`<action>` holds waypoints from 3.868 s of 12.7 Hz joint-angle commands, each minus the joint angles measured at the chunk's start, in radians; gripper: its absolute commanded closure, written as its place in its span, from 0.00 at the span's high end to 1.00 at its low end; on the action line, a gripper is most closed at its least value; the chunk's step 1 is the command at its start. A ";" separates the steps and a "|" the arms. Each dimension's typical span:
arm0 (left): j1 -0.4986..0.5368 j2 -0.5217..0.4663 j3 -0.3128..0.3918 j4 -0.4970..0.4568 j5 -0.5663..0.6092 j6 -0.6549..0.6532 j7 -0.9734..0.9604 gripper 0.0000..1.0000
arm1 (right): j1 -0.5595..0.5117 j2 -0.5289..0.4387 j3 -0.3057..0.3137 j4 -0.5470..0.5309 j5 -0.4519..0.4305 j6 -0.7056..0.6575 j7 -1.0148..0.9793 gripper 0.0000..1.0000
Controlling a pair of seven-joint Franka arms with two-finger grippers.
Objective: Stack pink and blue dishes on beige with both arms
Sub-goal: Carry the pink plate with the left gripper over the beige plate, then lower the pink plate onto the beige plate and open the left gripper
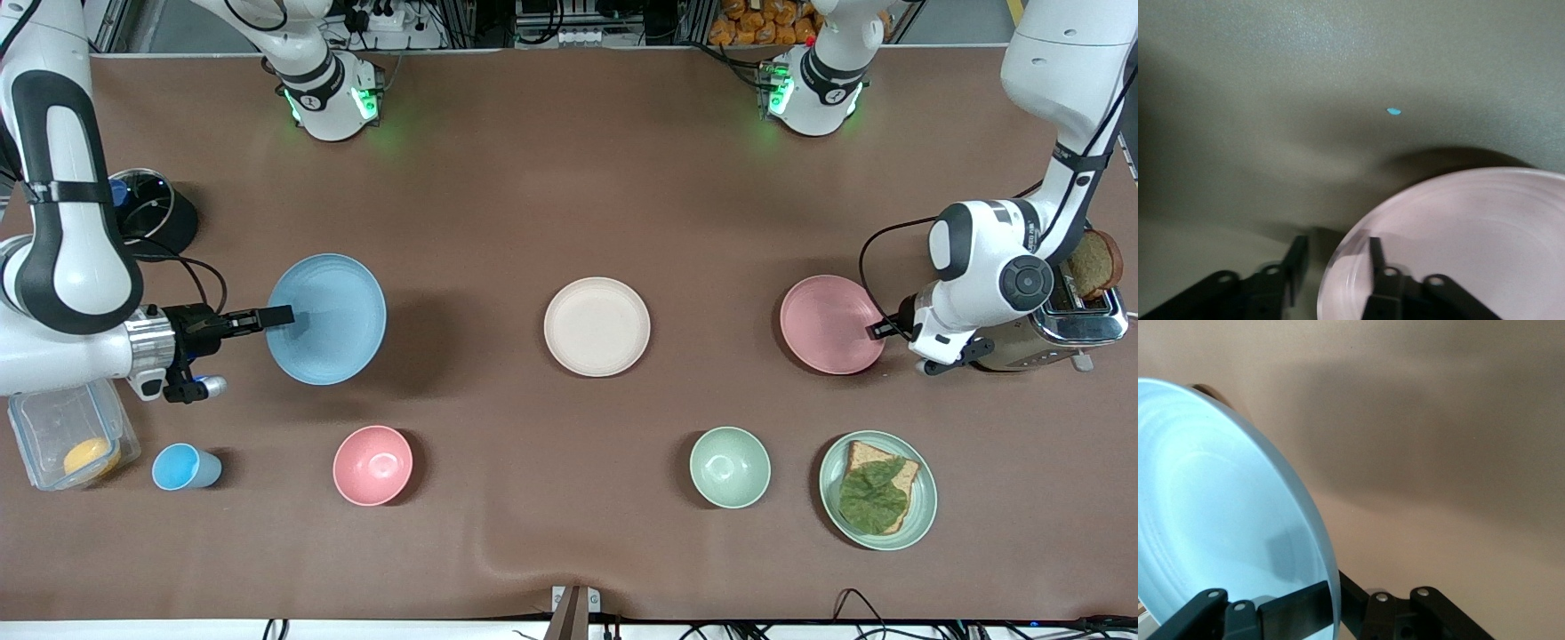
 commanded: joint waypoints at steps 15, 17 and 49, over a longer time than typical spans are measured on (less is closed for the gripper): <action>0.000 -0.166 -0.479 0.244 0.002 -0.483 -0.335 0.00 | -0.031 -0.021 0.005 -0.014 0.026 -0.016 -0.017 0.00; -0.011 -0.153 -0.543 0.244 -0.009 -0.472 -0.398 0.00 | -0.031 -0.021 0.004 -0.014 0.026 -0.016 -0.017 0.00; -0.368 0.298 -0.406 0.445 0.099 -0.216 -0.439 0.00 | -0.033 -0.018 0.004 -0.018 0.022 -0.013 -0.017 0.00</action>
